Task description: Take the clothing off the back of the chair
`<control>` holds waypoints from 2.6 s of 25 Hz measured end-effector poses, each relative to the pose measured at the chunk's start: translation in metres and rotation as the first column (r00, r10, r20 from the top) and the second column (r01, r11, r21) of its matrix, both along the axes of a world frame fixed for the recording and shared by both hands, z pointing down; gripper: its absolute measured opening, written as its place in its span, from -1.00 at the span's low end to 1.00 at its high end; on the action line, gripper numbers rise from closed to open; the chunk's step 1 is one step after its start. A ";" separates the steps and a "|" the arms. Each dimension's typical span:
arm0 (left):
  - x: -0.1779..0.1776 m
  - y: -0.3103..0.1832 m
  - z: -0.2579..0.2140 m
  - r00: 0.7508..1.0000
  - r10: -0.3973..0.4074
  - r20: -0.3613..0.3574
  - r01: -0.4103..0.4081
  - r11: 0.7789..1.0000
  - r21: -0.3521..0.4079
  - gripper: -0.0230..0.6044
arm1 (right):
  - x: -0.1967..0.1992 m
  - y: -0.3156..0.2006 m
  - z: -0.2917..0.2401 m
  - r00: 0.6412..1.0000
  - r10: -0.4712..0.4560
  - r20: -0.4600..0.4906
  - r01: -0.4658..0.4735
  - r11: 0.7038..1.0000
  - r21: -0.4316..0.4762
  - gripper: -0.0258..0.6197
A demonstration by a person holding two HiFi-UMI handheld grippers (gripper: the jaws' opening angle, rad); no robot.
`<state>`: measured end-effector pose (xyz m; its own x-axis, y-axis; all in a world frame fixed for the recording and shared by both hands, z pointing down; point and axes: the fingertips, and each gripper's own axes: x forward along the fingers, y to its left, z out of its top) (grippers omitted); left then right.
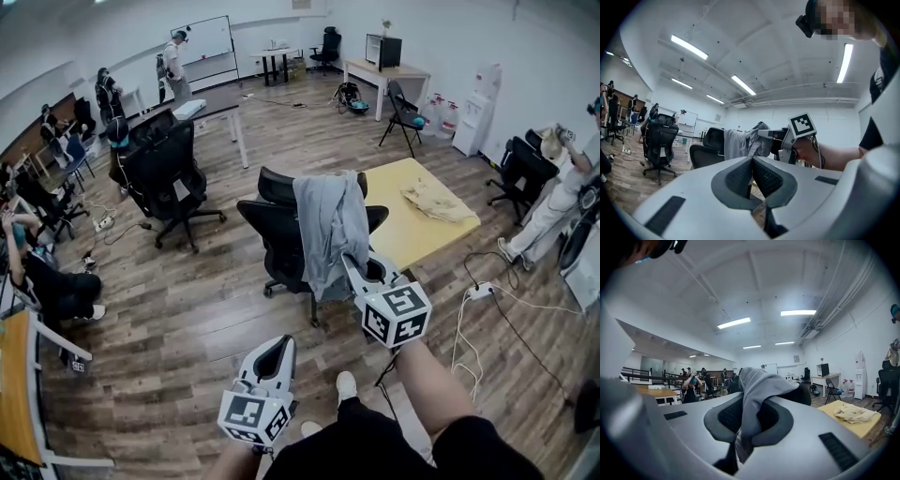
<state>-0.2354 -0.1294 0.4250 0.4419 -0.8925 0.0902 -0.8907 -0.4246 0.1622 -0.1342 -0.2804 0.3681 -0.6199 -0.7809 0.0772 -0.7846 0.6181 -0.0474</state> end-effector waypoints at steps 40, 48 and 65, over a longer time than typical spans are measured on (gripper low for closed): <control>0.254 0.082 0.014 0.993 -0.121 0.012 0.121 0.991 -0.052 -0.88 | 0.234 0.181 0.071 0.956 -0.294 -0.003 0.291 0.950 -0.111 -0.82; 0.266 0.092 0.009 0.993 -0.117 0.026 0.118 0.992 -0.038 -0.88 | 0.243 0.190 0.058 0.954 -0.299 0.008 0.299 0.951 -0.074 -0.82; 0.276 0.099 0.010 0.992 -0.121 0.037 0.122 0.992 -0.038 -0.88 | 0.248 0.204 0.060 0.948 -0.317 0.013 0.317 0.945 -0.077 -0.82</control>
<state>0.0407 -0.0304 0.4351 0.3266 -0.9347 0.1402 -0.9406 -0.3069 0.1455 0.1138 -0.0764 0.4285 -0.8344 -0.5357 0.1293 -0.5488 0.8293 -0.1054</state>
